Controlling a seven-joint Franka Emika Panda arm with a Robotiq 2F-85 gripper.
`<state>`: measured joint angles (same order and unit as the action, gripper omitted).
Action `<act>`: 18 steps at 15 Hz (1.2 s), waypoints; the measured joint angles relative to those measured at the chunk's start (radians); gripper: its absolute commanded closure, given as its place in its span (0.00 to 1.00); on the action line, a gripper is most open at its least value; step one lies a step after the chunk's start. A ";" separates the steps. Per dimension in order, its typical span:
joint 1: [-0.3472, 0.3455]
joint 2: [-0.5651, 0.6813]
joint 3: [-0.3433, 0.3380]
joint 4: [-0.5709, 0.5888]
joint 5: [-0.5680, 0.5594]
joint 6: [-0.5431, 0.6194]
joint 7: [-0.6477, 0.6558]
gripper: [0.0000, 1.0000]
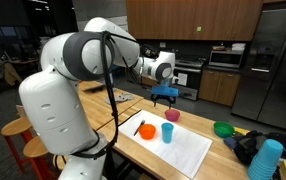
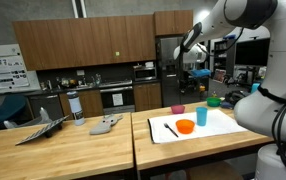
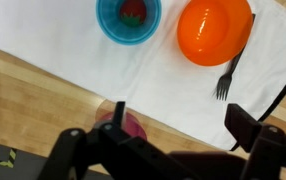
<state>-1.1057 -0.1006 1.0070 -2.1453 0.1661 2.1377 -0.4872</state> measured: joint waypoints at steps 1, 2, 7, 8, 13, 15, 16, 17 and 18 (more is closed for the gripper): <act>0.073 -0.002 -0.081 -0.008 0.004 -0.018 0.000 0.00; 0.147 0.001 -0.159 -0.013 -0.007 -0.020 0.002 0.00; 0.254 0.021 -0.253 -0.014 -0.022 -0.018 0.014 0.00; 0.255 0.021 -0.253 -0.014 -0.022 -0.018 0.014 0.00; 0.608 0.038 -0.605 -0.019 -0.047 -0.019 0.045 0.00; 0.739 0.046 -0.741 -0.020 -0.047 -0.017 0.084 0.00; 0.787 0.048 -0.793 -0.021 -0.047 -0.017 0.102 0.00; 0.826 0.049 -0.835 -0.021 -0.047 -0.016 0.115 0.00; 0.857 0.050 -0.868 -0.021 -0.047 -0.016 0.123 0.00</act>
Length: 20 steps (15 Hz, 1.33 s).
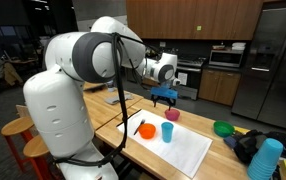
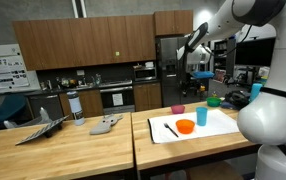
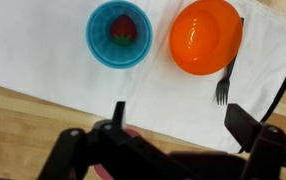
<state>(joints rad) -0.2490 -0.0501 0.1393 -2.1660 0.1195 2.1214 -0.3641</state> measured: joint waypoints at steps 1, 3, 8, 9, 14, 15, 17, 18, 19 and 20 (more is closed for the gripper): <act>0.026 0.001 -0.026 0.000 0.000 0.000 0.003 0.00; 0.069 0.003 -0.065 0.000 0.000 0.014 -0.001 0.00; 0.109 0.007 -0.097 0.000 0.000 0.021 0.002 0.00; 0.117 0.009 -0.106 0.000 0.000 0.018 0.007 0.00; 0.127 0.017 -0.152 -0.018 0.017 0.016 0.103 0.00; 0.127 0.019 -0.162 -0.024 0.025 0.016 0.121 0.00; 0.127 0.020 -0.180 -0.037 0.035 0.023 0.157 0.00; 0.127 0.020 -0.185 -0.043 0.038 0.031 0.177 0.00; 0.127 0.021 -0.188 -0.048 0.041 0.039 0.196 0.00; 0.127 0.022 -0.190 -0.053 0.044 0.047 0.213 0.00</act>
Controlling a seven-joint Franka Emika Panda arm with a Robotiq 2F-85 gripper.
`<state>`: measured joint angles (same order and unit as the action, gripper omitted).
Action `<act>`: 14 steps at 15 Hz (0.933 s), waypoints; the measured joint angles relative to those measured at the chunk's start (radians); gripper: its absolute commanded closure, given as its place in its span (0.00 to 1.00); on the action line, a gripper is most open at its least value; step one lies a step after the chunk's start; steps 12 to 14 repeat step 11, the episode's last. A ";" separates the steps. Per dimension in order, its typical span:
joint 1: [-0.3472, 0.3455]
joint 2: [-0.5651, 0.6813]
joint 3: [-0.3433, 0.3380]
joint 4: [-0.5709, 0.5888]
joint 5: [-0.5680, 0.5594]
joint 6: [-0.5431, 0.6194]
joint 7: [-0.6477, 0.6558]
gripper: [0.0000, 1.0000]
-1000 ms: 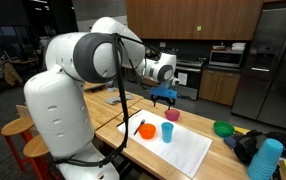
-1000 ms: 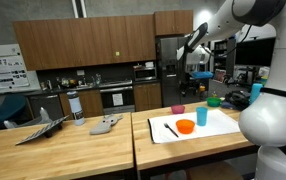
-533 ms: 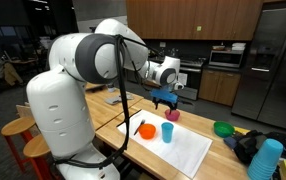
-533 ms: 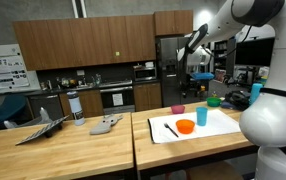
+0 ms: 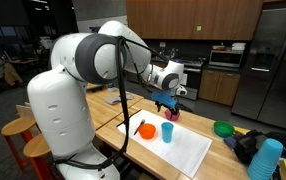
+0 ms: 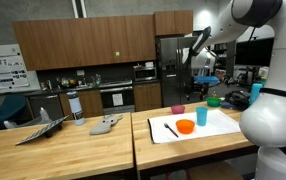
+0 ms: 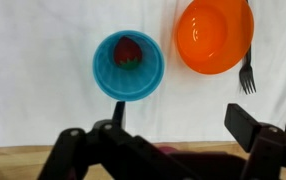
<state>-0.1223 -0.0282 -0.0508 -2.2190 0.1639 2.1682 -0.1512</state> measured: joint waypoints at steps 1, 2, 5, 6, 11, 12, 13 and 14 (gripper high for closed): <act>0.000 0.001 -0.001 -0.004 0.005 0.009 0.016 0.00; 0.000 0.002 -0.001 -0.008 0.008 0.017 0.030 0.00; 0.003 0.005 -0.001 -0.021 0.013 0.062 0.058 0.00; 0.005 0.007 -0.001 -0.025 0.013 0.074 0.064 0.00; 0.007 0.009 -0.001 -0.027 0.013 0.084 0.069 0.00; 0.007 0.009 -0.001 -0.027 0.013 0.084 0.069 0.00; 0.007 0.009 -0.001 -0.027 0.013 0.084 0.069 0.00; 0.007 0.009 -0.001 -0.027 0.013 0.084 0.069 0.00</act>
